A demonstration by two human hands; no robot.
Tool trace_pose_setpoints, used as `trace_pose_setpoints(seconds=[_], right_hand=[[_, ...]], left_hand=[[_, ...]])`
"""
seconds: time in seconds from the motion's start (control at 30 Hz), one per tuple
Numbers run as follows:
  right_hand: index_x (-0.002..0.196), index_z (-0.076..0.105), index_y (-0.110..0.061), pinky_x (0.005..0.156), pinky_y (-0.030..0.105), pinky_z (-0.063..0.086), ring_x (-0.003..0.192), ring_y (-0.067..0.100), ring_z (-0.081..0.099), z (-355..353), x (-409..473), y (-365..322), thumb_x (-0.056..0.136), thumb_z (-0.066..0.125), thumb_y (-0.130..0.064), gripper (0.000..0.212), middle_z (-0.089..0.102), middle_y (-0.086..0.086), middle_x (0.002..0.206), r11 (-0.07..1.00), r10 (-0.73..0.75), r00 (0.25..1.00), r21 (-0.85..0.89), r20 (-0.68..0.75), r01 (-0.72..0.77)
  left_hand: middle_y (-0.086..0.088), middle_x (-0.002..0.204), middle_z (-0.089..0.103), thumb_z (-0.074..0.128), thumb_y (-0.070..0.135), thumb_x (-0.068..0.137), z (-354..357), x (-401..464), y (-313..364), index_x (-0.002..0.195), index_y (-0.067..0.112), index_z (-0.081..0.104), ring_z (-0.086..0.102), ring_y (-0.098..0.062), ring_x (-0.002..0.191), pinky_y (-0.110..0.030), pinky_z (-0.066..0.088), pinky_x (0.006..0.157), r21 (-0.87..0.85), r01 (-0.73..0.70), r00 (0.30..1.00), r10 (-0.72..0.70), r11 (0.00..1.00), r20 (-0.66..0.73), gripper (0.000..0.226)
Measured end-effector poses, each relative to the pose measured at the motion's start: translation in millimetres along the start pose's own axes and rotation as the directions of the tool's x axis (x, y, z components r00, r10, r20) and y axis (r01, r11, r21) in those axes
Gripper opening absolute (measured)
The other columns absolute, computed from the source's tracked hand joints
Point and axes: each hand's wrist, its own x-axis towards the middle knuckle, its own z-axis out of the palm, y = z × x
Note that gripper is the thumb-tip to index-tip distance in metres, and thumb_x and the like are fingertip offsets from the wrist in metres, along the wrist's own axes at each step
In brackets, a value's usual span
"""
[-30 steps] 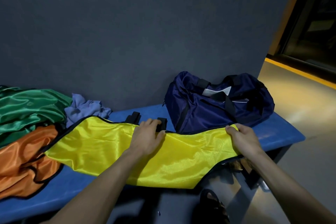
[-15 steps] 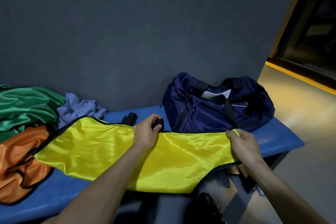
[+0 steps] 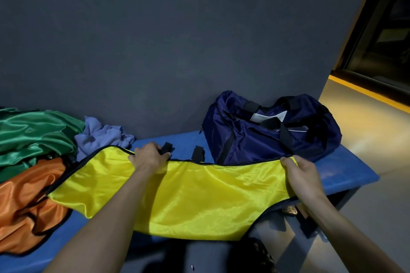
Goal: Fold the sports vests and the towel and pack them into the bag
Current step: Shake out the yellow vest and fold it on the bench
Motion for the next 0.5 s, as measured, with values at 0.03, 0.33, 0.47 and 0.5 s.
trace_pose_setpoints(seconds=[0.03,0.33,0.47,0.5], right_hand=[[0.081,0.057,0.003,0.066,0.038,0.038,0.067,0.024,0.053,0,1,0,0.099,0.057,-0.027,0.035,0.05,0.008,0.066,1.0,0.003,1.0,0.002,-0.007,-0.003],[0.081,0.057,0.005,0.062,0.038,0.036,0.066,0.024,0.051,2,6,-1,0.099,0.057,-0.024,0.034,0.049,0.009,0.067,1.0,0.017,0.999,-0.004,-0.033,-0.017],[0.077,0.055,0.001,0.064,0.039,0.035,0.065,0.024,0.05,3,8,0,0.099,0.057,-0.027,0.035,0.048,0.007,0.065,1.0,0.014,0.999,-0.026,-0.031,-0.015],[0.074,0.055,-0.003,0.064,0.039,0.036,0.065,0.024,0.05,3,8,1,0.099,0.057,-0.027,0.035,0.047,0.006,0.063,0.999,0.015,1.0,-0.03,-0.027,-0.016]], left_hand=[[-0.004,0.11,0.064,0.072,0.048,0.09,-1,2,0,0.098,0.028,0.063,0.043,-0.033,0.129,-0.044,0.027,0.102,-0.043,0.012,1.0,-0.012,0.999,0.005,0.023],[-0.008,0.106,0.068,0.059,0.051,0.098,-7,18,-12,0.096,0.023,0.056,0.059,-0.032,0.11,-0.045,0.027,0.1,-0.06,-0.051,0.998,0.049,0.997,-0.042,0.028],[-0.006,0.111,0.061,0.066,0.048,0.095,-3,20,-14,0.096,0.025,0.062,0.051,-0.034,0.12,-0.045,0.028,0.097,0.014,-0.073,0.997,0.073,0.997,-0.014,0.023],[-0.005,0.113,0.059,0.068,0.047,0.094,-3,21,-14,0.094,0.027,0.063,0.048,-0.034,0.121,-0.045,0.029,0.097,0.017,-0.088,0.996,0.088,0.996,-0.017,0.021]])
